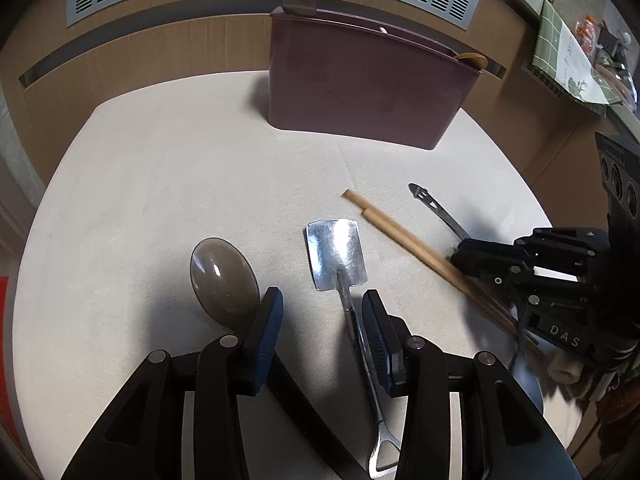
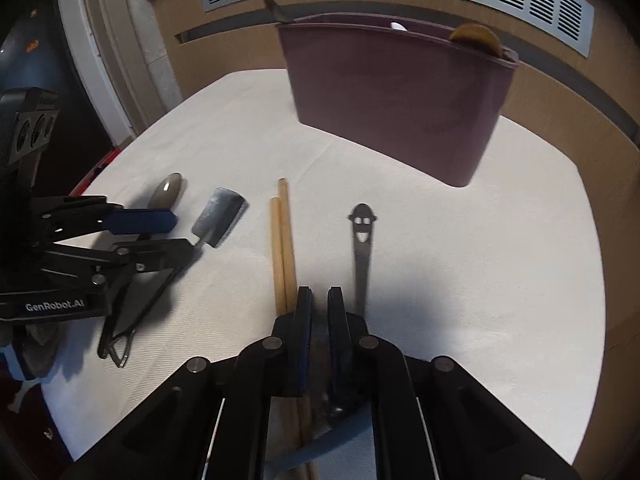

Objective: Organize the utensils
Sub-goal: 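Hold the spatula in the left tool while the right tool grasps one wooden chopstick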

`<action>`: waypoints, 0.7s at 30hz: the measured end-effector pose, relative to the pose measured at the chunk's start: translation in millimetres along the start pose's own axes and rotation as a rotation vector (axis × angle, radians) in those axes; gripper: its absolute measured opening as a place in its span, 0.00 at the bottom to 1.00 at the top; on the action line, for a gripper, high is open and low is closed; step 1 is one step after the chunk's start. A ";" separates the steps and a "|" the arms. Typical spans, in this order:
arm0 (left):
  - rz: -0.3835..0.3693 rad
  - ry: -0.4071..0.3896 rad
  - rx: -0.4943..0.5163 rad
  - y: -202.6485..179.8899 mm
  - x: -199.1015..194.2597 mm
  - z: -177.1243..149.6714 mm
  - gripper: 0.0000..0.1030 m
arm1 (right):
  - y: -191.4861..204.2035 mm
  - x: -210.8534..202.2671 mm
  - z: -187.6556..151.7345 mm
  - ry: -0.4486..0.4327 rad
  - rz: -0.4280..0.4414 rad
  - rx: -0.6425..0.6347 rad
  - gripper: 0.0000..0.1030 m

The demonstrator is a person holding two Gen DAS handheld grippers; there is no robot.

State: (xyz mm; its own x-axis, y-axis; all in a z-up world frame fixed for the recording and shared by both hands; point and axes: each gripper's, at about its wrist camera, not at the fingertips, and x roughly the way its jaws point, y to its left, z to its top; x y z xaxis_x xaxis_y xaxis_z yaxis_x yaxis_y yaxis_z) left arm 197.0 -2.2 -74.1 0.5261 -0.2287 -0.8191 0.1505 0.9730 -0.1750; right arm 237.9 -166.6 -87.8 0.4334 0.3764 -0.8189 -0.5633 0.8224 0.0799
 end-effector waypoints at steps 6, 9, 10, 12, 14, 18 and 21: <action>-0.019 0.004 -0.014 3.4 -1.8 -1.5 0.41 | 0.4 -10.5 8.0 -0.055 0.043 0.027 0.08; -0.026 0.004 -0.026 5.0 -2.6 -2.1 0.41 | 9.0 -7.3 3.4 -0.029 0.037 -0.018 0.08; -0.026 0.004 -0.026 5.0 -2.9 -2.9 0.41 | 10.0 -5.5 2.7 -0.026 0.024 -0.026 0.08; -0.023 0.003 -0.023 4.0 -3.2 -4.2 0.41 | 8.2 -0.6 2.1 -0.013 0.018 -0.022 0.09; -0.019 0.004 -0.020 3.4 -3.0 -4.3 0.41 | 6.8 0.1 3.8 -0.009 0.033 -0.014 0.09; -0.018 0.004 -0.027 3.1 -1.7 -2.9 0.41 | 15.3 6.9 12.9 0.000 0.005 -0.062 0.09; -0.019 0.003 -0.026 3.9 -1.5 -3.3 0.41 | 10.8 14.4 22.7 0.002 0.025 -0.041 0.09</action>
State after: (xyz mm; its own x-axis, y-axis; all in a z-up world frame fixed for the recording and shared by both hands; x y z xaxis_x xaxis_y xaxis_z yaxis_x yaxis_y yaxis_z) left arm 194.0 2.0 -75.4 0.5204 -0.2472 -0.8173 0.1390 0.9689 -0.2046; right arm 254.0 -142.6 -85.9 0.4171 0.3960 -0.8181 -0.6024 0.7944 0.0774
